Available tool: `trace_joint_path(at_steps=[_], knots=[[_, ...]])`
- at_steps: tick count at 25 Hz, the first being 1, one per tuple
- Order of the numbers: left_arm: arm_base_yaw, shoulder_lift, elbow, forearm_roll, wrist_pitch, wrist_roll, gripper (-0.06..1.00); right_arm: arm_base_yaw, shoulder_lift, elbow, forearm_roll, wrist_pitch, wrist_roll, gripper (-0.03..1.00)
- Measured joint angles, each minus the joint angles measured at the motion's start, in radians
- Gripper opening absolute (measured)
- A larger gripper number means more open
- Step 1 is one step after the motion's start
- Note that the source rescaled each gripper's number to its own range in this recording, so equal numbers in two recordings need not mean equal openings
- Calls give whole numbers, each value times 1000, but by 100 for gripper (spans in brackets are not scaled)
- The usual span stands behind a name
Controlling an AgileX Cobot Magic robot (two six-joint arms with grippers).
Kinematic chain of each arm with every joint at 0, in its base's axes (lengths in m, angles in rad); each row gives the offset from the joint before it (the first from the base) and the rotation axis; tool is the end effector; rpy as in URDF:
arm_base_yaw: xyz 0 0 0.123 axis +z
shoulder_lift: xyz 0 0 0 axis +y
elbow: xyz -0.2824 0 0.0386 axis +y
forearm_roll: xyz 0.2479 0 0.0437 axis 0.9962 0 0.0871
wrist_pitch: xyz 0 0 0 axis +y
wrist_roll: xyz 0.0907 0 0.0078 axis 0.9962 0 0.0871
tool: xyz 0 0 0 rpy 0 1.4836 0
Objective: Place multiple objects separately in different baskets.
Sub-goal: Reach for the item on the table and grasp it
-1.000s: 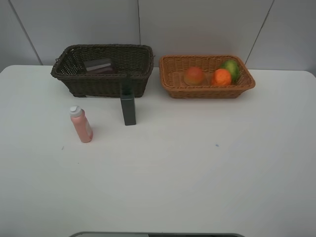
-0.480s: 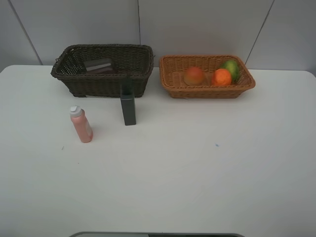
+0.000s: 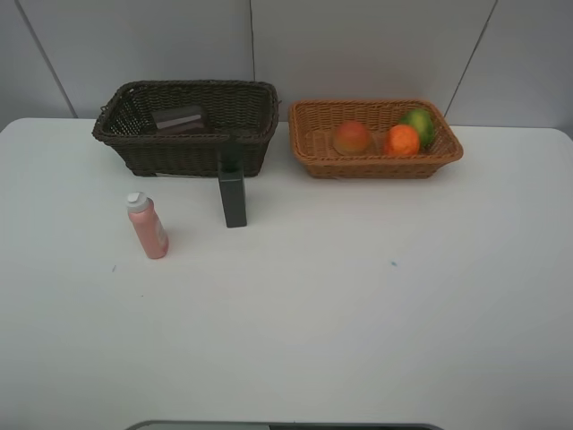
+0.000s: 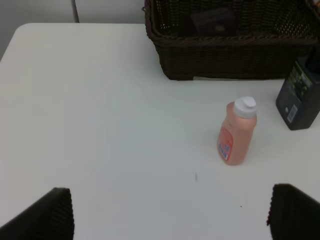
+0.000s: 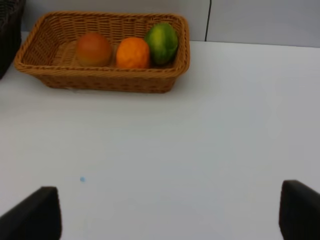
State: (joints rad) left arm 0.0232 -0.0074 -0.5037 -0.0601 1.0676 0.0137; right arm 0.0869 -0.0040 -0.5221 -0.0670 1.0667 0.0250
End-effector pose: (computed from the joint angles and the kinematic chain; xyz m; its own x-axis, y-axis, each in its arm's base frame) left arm -0.0067 -0.0049 0.2777 -0.4518 -0.0258 -0.8918 0.0169 0.9992 -0.0374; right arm -0.0079 -0.0061 0.2829 -0.4353 -0.0453 -0.8992 -0.0373 0.9988 -0.0323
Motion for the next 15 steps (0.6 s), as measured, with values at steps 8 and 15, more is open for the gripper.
trace_joint_path(at_steps=[8, 15], knots=[[0, 0, 0, 0, 0, 0, 100, -74, 0, 2, 1, -4, -2, 90], [0, 0, 0, 0, 0, 0, 100, -103, 0, 2, 1, -4, -5, 90]])
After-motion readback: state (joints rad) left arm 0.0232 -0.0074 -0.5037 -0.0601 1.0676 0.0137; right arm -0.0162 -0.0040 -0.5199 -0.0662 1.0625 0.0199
